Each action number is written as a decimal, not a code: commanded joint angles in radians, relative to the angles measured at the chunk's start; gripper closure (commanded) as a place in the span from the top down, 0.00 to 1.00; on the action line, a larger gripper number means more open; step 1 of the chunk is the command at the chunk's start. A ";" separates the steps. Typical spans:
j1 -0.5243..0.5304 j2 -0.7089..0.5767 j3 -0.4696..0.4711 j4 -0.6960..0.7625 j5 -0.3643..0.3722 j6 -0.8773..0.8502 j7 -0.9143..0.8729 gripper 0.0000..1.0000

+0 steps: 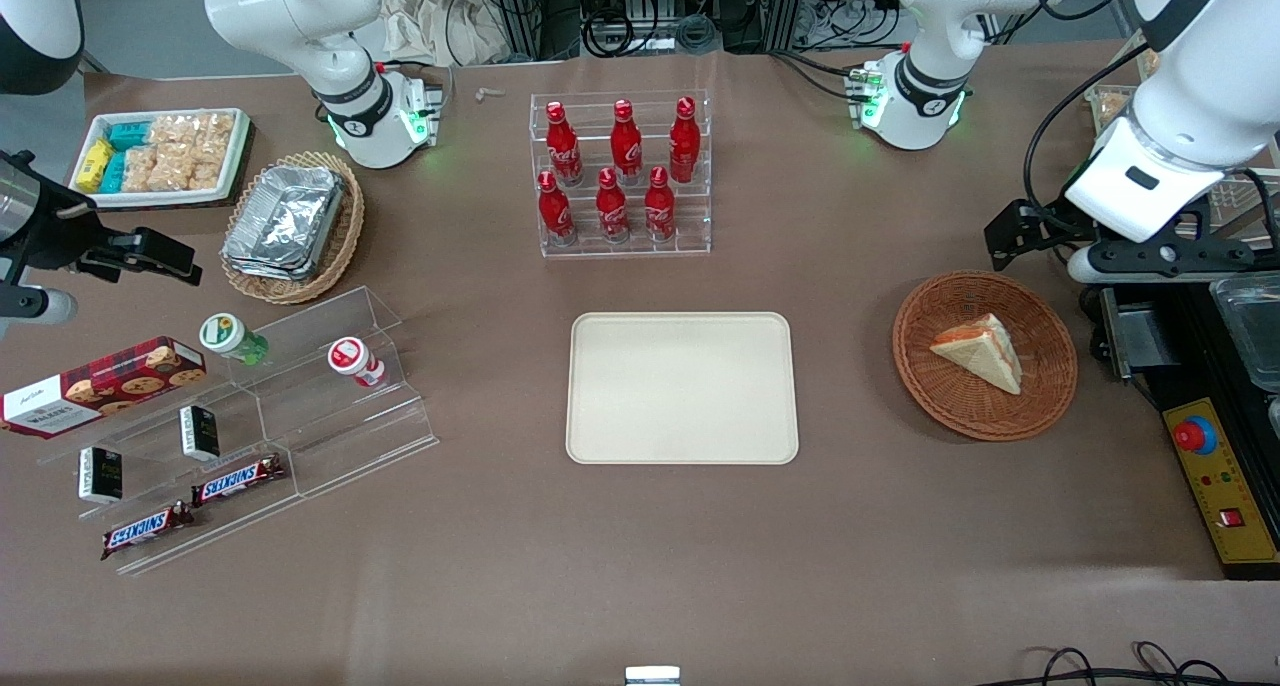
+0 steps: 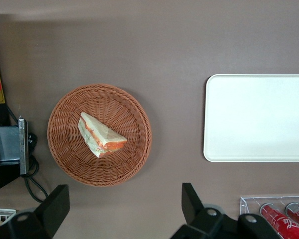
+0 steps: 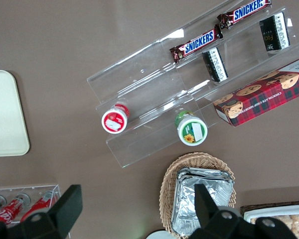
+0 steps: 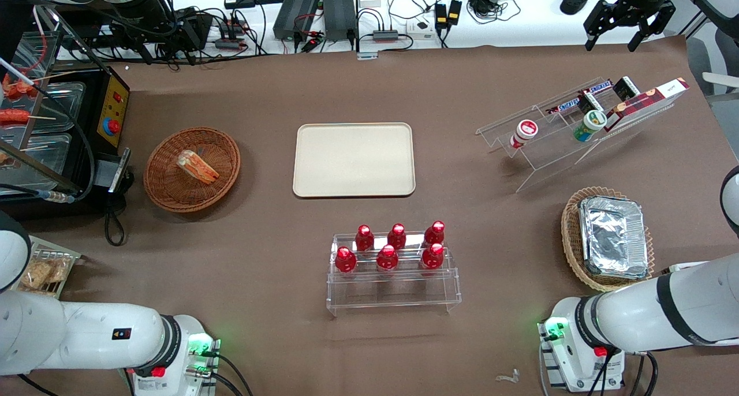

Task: Place sandwich from basket to tray
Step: 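Move the left gripper over the wicker basket above the sandwich, then lower the open left gripper onto the sandwich and close on it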

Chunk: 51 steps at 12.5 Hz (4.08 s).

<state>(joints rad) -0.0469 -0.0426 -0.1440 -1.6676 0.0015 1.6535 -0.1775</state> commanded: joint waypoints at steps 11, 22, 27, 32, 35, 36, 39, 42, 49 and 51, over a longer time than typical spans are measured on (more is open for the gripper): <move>0.004 -0.049 0.058 -0.069 -0.003 -0.087 -0.449 1.00; 0.028 -0.218 0.141 -0.458 0.031 0.210 -0.841 1.00; 0.025 -0.048 0.175 -0.480 0.025 0.330 -0.887 1.00; 0.027 0.067 0.178 -0.521 0.011 0.457 -0.890 1.00; 0.027 0.113 0.178 -0.535 0.011 0.500 -0.913 1.00; 0.027 0.121 0.178 -0.537 0.011 0.503 -0.915 1.00; 0.027 0.159 0.178 -0.546 0.011 0.520 -0.916 1.00; 0.027 0.179 0.198 -0.578 0.011 0.586 -0.916 1.00; 0.027 0.257 0.205 -0.613 0.011 0.693 -0.916 1.00; 0.027 0.285 0.205 -0.612 0.011 0.716 -0.916 1.00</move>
<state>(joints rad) -0.0208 0.2241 0.0616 -2.2622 0.0107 2.3069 -1.0672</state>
